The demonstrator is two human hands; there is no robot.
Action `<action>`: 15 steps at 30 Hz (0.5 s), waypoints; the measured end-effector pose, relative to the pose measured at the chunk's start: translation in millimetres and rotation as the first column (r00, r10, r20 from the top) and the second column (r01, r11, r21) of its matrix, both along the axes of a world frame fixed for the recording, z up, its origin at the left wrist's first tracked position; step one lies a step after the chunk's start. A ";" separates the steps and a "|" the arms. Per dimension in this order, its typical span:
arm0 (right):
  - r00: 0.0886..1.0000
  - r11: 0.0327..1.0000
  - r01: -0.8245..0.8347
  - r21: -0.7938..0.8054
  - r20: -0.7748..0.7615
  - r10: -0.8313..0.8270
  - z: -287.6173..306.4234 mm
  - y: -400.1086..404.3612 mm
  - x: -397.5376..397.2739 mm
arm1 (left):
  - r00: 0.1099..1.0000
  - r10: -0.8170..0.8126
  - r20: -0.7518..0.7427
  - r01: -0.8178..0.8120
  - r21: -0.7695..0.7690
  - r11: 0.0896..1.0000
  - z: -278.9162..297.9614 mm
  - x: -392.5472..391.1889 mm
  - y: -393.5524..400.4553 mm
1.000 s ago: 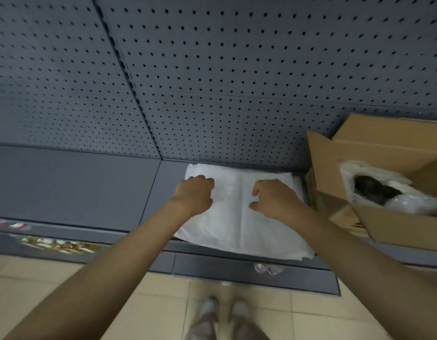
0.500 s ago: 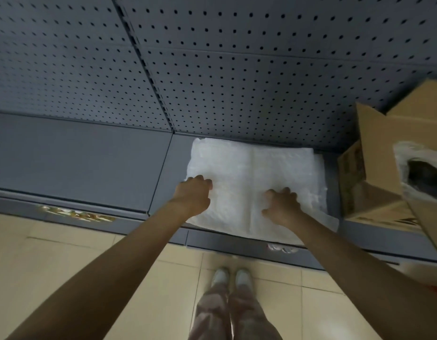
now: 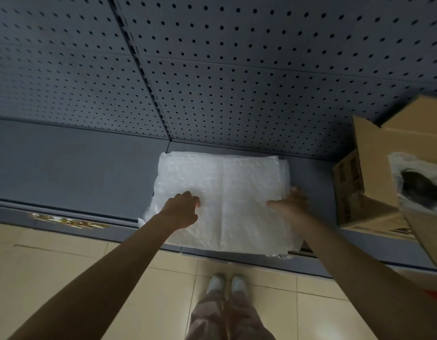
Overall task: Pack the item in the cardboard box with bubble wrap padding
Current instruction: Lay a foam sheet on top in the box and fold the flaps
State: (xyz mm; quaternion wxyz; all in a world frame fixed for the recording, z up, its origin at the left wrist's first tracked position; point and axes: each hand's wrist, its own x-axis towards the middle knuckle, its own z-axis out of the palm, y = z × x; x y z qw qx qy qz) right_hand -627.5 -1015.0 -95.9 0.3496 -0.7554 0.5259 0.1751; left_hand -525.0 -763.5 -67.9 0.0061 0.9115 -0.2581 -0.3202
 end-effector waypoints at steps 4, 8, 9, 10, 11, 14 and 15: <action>0.984 0.974 0.114 0.195 0.116 -0.138 -4.4 -8.8 -7.1 | 0.999 -0.044 -0.021 0.044 -0.016 0.999 -3.9 -3.6 0.9; 0.982 0.930 0.106 0.351 0.107 -0.153 10.3 -9.6 -5.6 | 0.995 -0.087 -0.038 0.087 -0.018 0.996 -2.7 -6.2 2.3; 0.985 0.929 0.094 0.358 0.102 -0.139 20.2 -9.7 -3.2 | 0.995 -0.089 -0.053 0.088 -0.020 0.996 -0.5 -5.8 2.4; 0.988 0.931 0.067 0.360 0.109 -0.113 30.1 -10.5 -0.4 | 0.993 -0.088 -0.075 0.086 -0.023 0.996 1.8 -5.4 2.4; 0.989 0.935 0.031 0.352 0.125 -0.080 42.9 -11.5 3.2 | 0.992 -0.086 -0.092 0.084 -0.030 0.996 6.0 -4.8 1.8; 0.983 0.949 -0.110 0.294 0.173 0.061 82.5 -14.8 14.7 | 0.992 -0.088 -0.090 0.082 -0.063 0.995 20.8 0.0 -2.4; 0.978 0.952 -0.158 0.261 0.176 0.114 95.6 -14.2 18.7 | 0.993 -0.087 -0.075 0.081 -0.074 0.994 27.3 2.4 -4.1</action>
